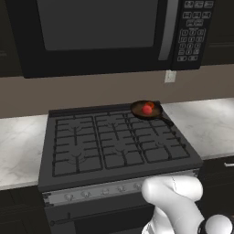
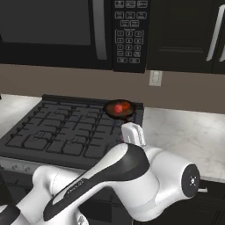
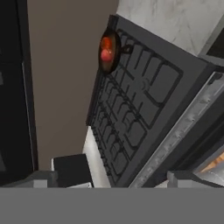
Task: Place the pan on the rear right burner on the stove. Then place the tomato and the onion in the pan and turn on the rear right burner.
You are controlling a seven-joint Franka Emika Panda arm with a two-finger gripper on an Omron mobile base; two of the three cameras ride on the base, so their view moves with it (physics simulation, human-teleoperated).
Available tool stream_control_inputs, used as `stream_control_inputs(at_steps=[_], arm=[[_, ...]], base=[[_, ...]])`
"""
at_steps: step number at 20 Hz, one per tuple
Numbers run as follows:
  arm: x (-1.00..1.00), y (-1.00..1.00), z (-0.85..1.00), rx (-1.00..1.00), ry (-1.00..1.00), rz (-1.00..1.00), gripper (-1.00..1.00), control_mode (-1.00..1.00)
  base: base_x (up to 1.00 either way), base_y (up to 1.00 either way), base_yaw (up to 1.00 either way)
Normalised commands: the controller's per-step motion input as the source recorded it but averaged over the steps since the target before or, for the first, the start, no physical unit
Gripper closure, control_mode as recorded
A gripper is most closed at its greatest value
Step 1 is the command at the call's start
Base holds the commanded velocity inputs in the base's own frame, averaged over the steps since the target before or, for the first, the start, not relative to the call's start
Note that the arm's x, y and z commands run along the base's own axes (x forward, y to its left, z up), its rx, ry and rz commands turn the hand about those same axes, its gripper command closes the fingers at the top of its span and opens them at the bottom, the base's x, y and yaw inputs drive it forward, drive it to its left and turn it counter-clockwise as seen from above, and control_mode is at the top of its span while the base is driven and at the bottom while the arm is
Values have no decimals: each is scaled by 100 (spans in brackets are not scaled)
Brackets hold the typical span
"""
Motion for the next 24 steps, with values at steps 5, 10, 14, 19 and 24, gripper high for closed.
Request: stream_control_inputs(at_steps=[5, 10, 14, 19, 24], arm=[[0, -1, -34, 7, 0, -4, -100, -100], [-1, -1, -43, 10, 0, 0, -100, -100], [0, 0, -51, 9, 0, 0, -100, -100], [24, -1, -43, 7, 0, 1, -100, -100], [53, -6, -34, 4, 0, 8, -100, -100]], base=[[0, 0, 0], [0, 0, 0], [0, 0, 0], [0, 0, 0], [0, 0, 0]])
